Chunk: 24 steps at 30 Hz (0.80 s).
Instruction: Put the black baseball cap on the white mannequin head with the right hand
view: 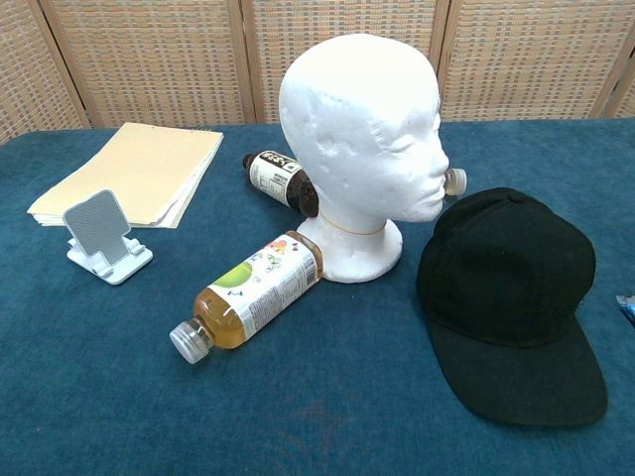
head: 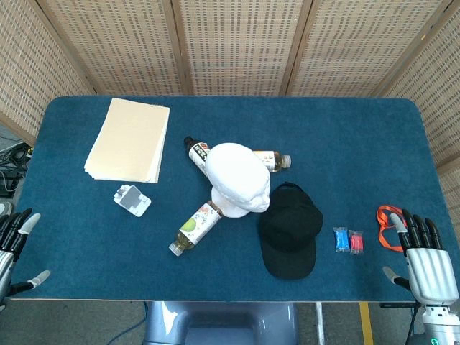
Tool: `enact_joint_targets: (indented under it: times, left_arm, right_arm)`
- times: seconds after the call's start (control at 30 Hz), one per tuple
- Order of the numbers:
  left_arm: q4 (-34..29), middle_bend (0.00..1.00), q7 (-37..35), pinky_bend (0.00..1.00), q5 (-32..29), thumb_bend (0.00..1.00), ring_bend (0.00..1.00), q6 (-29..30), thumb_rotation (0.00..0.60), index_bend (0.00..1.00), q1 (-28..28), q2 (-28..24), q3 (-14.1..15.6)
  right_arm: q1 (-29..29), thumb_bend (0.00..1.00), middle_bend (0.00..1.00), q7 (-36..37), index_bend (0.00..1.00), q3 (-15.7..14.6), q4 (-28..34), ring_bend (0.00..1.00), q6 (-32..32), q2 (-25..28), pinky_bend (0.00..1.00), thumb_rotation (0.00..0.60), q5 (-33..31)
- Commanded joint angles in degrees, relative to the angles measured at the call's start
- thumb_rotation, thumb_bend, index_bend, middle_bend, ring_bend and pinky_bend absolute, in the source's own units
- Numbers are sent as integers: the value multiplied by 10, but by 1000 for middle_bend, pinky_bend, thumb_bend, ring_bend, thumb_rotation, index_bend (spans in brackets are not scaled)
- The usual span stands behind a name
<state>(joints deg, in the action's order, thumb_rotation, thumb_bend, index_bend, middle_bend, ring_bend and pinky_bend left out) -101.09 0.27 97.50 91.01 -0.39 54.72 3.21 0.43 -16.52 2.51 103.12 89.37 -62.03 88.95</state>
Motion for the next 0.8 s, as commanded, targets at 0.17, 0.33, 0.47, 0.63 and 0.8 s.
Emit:
enact_joint_targets:
  times: [0.17, 0.33, 0.47, 0.63, 0.8]
  left_arm:
    - [-1, 0, 1, 0, -2, 0, 0, -5, 600, 0, -1, 1, 0]
    - [-3, 0, 5, 0, -3, 0, 0, -8, 600, 0, -2, 3, 0]
    - [-4, 0, 11, 0, -11, 0, 0, -16, 600, 0, -6, 5, -3]
    - [-9, 0, 22, 0, -30, 0, 0, -32, 600, 0, -13, 9, -9]
    - [-10, 0, 35, 0, -45, 0, 0, -47, 600, 0, -19, 14, -14]
  right_arm:
    - [-2, 0, 0, 5, 0, -1, 3, 0, 2, 3, 0, 600, 2]
    - [3, 0, 375, 9, 0, -4, 0, 479, -4, 1, 322, 600, 11]
    - [23, 0, 752, 6, 0, -13, -31, 918, -17, -10, 964, 600, 66]
    - [71, 0, 870, 15, 0, -50, -84, 995, -85, -14, 1000, 600, 156]
    - [124, 0, 901, 44, 0, -73, -132, 1000, -153, -41, 1000, 600, 214]
